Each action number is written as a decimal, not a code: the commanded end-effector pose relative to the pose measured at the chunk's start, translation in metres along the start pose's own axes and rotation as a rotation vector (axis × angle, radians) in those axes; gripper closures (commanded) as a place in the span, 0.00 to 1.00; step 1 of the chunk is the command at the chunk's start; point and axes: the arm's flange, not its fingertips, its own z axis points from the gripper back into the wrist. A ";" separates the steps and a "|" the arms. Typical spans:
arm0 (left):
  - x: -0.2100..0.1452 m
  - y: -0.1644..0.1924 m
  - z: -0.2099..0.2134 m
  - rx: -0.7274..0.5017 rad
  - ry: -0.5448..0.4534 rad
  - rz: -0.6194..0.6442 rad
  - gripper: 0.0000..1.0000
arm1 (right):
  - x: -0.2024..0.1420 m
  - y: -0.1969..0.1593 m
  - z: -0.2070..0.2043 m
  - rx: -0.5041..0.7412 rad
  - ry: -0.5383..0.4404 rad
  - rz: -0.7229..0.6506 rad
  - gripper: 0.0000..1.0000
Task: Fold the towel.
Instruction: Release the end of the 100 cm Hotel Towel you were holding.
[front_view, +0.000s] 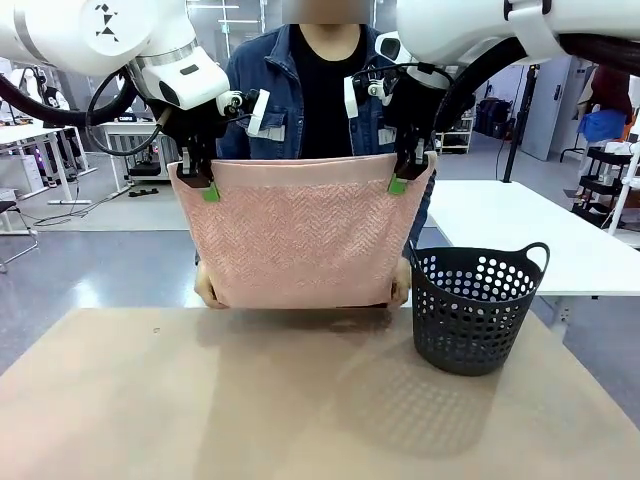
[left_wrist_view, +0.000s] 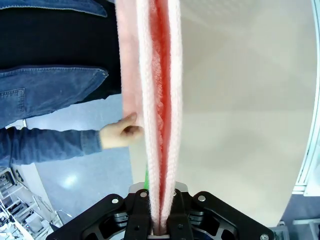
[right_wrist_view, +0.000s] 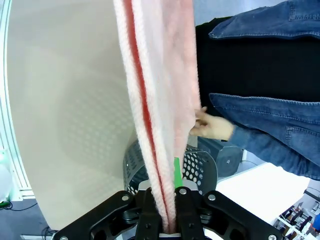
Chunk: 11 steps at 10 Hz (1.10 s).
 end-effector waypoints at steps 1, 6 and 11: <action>-0.001 0.001 0.002 0.004 -0.002 0.003 1.00 | -0.002 0.000 0.002 -0.003 -0.001 -0.003 1.00; -0.001 0.001 0.002 0.004 -0.002 0.003 1.00 | -0.002 0.000 0.002 -0.003 -0.001 -0.003 1.00; -0.001 0.001 0.002 0.004 -0.002 0.003 1.00 | -0.002 0.000 0.002 -0.003 -0.001 -0.003 1.00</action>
